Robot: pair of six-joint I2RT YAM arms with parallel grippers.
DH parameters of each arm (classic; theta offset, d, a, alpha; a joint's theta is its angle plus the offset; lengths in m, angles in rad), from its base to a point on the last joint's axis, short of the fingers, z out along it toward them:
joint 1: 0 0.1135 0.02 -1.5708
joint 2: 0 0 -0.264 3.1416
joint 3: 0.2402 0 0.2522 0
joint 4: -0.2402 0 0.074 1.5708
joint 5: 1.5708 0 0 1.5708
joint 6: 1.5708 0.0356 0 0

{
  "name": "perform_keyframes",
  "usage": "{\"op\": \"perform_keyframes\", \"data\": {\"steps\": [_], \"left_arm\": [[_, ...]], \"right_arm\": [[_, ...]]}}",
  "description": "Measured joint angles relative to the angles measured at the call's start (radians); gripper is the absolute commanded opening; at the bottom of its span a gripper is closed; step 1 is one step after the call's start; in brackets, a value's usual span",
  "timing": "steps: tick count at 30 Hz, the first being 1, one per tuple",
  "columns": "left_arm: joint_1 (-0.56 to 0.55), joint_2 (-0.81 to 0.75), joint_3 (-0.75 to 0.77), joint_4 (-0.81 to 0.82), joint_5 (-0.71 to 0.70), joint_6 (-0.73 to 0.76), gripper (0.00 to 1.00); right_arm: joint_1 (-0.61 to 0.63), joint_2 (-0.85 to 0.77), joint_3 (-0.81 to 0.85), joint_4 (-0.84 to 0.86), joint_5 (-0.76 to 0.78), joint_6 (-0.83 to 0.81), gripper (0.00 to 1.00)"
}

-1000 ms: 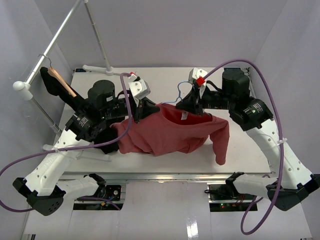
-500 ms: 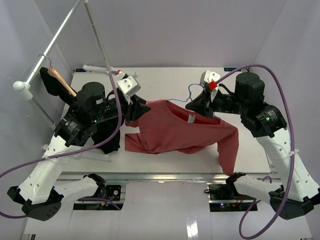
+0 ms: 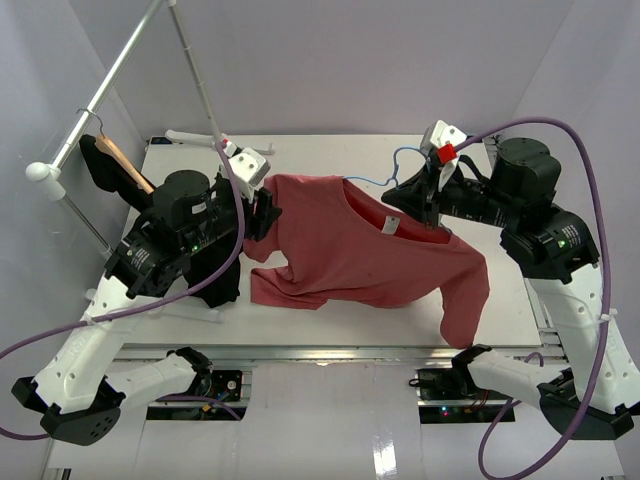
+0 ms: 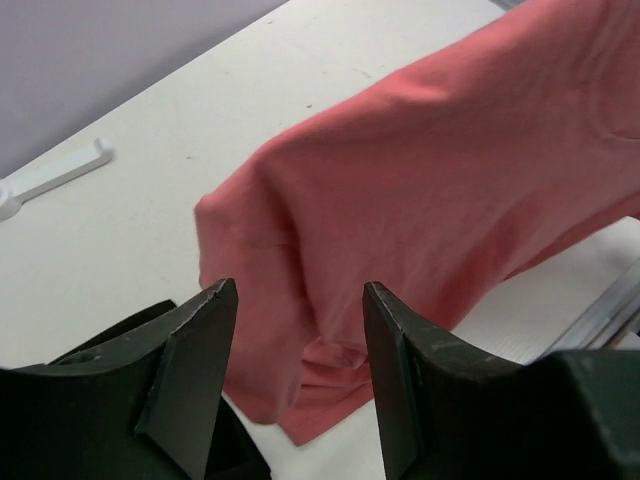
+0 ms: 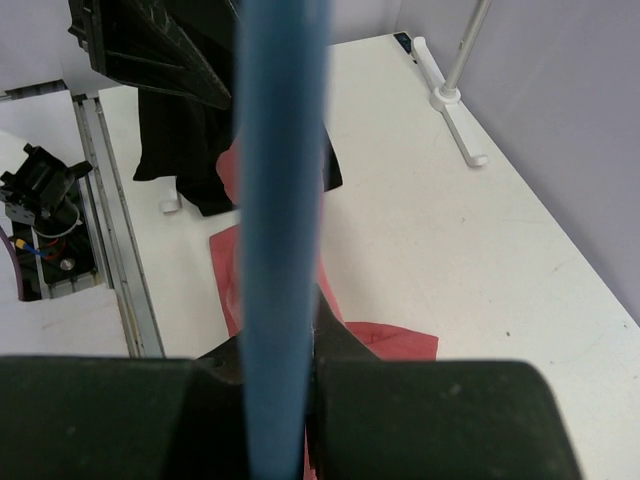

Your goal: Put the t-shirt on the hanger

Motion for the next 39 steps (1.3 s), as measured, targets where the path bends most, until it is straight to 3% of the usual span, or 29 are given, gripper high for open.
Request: {"op": "perform_keyframes", "data": {"steps": [6,16,17,19,20,22,23,39], "left_arm": [[0.0,-0.017,-0.037,-0.01,-0.134,0.012,0.65],[0.0,-0.068,-0.177,0.039,-0.141,0.038,0.6],[0.0,-0.065,-0.181,0.046,-0.148,0.038,0.54],[0.0,-0.057,-0.187,0.066,-0.166,0.042,0.26],[0.0,-0.055,-0.194,0.078,-0.174,0.044,0.17],[0.0,-0.052,-0.203,0.093,-0.184,0.048,0.02],[0.0,-0.051,-0.208,0.1,-0.189,0.05,0.0],[0.0,-0.07,-0.281,0.21,-0.265,0.044,0.0]], "right_arm": [[0.0,0.011,0.047,-0.025,0.003,0.033,0.08],[-0.001,0.014,0.096,-0.026,0.002,0.063,0.08],[-0.001,0.014,0.096,-0.026,0.002,0.063,0.08],[-0.001,0.013,0.096,-0.026,0.002,0.063,0.08],[-0.001,0.012,0.096,-0.026,0.002,0.062,0.08],[-0.001,0.01,0.096,-0.026,0.002,0.062,0.08],[-0.001,0.009,0.096,-0.026,0.002,0.062,0.08],[-0.001,-0.035,0.08,-0.028,0.029,0.059,0.08]]}}
